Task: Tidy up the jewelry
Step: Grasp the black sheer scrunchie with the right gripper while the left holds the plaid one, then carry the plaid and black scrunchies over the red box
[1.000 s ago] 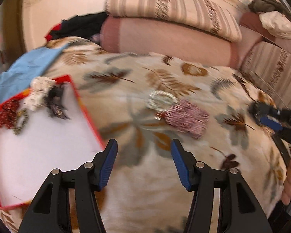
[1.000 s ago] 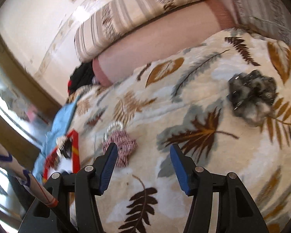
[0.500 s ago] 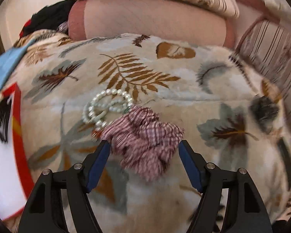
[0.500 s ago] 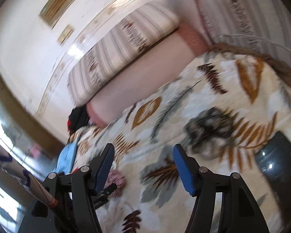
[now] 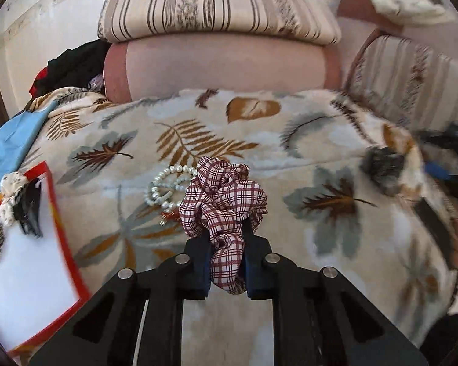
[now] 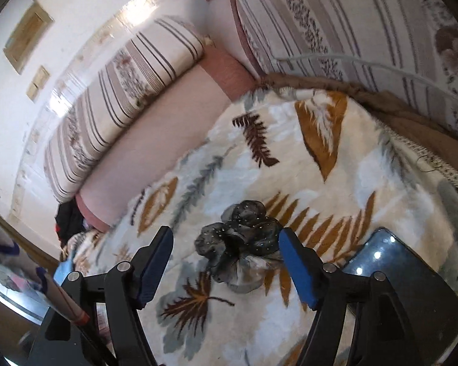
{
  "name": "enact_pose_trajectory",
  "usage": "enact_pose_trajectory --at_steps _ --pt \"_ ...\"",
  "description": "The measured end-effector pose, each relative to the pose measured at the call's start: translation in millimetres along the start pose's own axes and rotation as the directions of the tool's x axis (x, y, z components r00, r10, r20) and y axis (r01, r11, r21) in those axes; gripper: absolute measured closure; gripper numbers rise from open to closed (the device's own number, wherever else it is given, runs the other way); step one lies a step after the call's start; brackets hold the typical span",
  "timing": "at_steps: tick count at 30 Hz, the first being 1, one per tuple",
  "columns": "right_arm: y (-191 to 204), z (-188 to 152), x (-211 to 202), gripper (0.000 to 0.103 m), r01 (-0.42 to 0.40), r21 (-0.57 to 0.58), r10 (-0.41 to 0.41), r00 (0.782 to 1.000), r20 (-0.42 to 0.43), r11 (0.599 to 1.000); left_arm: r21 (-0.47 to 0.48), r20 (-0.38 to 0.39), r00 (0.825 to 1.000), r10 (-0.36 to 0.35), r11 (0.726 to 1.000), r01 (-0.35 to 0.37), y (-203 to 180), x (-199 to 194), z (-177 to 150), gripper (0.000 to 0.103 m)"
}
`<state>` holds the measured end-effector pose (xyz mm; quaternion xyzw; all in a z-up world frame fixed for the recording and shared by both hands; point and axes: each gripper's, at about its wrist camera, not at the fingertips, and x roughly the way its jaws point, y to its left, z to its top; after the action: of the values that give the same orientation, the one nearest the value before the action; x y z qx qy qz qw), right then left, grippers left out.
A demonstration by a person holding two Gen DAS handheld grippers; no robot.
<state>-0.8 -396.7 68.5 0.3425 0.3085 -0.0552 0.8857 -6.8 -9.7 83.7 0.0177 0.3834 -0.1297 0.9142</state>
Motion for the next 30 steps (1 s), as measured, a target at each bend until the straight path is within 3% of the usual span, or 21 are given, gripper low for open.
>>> enact_pose_trajectory --at_steps 4,9,11,13,14,16,19,22,25,30 --pt "-3 1 30 0.026 0.050 -0.008 -0.051 0.997 -0.056 0.999 -0.015 0.051 0.999 -0.008 1.000 0.009 9 -28 -13 0.088" --pt "-5 -5 67 0.025 0.132 -0.061 -0.139 0.983 -0.122 0.989 -0.021 0.053 0.998 -0.019 1.000 0.020 21 -20 -22 0.088" --pt "-3 -11 79 0.028 0.117 -0.086 -0.130 0.979 -0.159 0.989 -0.030 0.059 0.998 -0.022 0.999 0.024 26 -16 -22 0.088" --pt "0 -17 87 0.051 0.122 -0.120 -0.142 0.973 -0.180 0.985 -0.031 0.059 0.998 -0.025 0.999 0.027 30 -11 -23 0.088" --pt "4 -20 90 0.068 0.126 -0.151 -0.154 0.970 -0.186 0.980 -0.025 0.059 0.998 -0.020 0.999 0.021 31 -9 -24 0.088" --pt "12 -25 89 0.080 0.114 -0.185 -0.147 0.973 -0.178 0.976 -0.012 0.056 0.998 0.000 1.000 0.001 32 -3 -24 0.088" --pt "33 -36 77 0.085 0.068 -0.242 -0.107 0.983 -0.152 0.968 -0.021 0.049 0.999 -0.009 1.000 0.010 35 4 -22 0.088" --pt "56 -51 63 0.085 -0.047 -0.276 0.009 0.990 -0.139 0.960 -0.012 0.059 0.998 -0.006 1.000 0.006 35 5 -20 0.088" --pt "83 -75 53 0.085 -0.179 -0.311 0.123 0.974 -0.191 0.933 -0.005 0.064 0.998 0.000 1.000 0.001 35 7 -19 0.087" --pt "115 -106 52 0.084 -0.296 -0.368 0.196 0.939 -0.283 0.882 0.003 0.053 0.999 0.010 1.000 -0.010 35 13 -19 0.087"
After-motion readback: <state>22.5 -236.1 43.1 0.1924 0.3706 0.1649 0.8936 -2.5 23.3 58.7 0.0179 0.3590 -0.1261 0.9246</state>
